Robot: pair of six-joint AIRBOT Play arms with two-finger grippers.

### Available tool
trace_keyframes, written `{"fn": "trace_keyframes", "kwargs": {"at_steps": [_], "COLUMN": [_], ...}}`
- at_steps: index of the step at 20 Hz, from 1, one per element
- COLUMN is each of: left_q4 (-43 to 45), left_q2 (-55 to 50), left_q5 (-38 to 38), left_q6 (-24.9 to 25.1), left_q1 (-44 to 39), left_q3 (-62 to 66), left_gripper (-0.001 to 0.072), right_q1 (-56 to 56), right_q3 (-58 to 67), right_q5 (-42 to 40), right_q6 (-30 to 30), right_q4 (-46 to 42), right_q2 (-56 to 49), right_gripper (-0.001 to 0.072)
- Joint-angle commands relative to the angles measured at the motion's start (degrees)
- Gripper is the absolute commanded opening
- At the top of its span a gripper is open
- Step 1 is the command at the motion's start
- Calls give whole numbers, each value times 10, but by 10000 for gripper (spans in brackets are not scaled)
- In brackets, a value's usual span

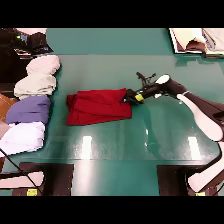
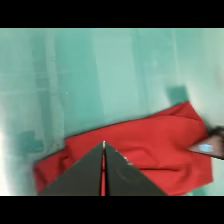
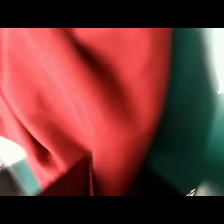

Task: Fold the shirts.

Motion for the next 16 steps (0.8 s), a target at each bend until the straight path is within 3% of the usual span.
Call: {"fn": "trace_keyframes", "kwargs": {"at_steps": [1, 4, 7, 12, 16], "left_q4": [-16, -9, -8, -8, -11], "left_q2": [0, 0, 0, 0, 0], "left_q5": [3, 18, 28, 31, 32], "left_q6": [13, 28, 40, 43, 42], "left_q1": [-11, -61, -112, -160, -165], "left_q3": [-3, -3, -3, -3, -3], "left_gripper": [27, 26, 26, 27, 27], "right_q1": [37, 21, -47, -243, -437], "right_q3": [77, 105, 106, 106, 88], "right_q5": [-22, -36, -22, 49, 68], "right_q6": [-2, -9, 21, 106, 134], "right_q4": [14, -16, -125, -327, -404], "right_q2": [-45, -20, 51, 175, 263], "right_gripper": [20, 16, 15, 16, 15]}}
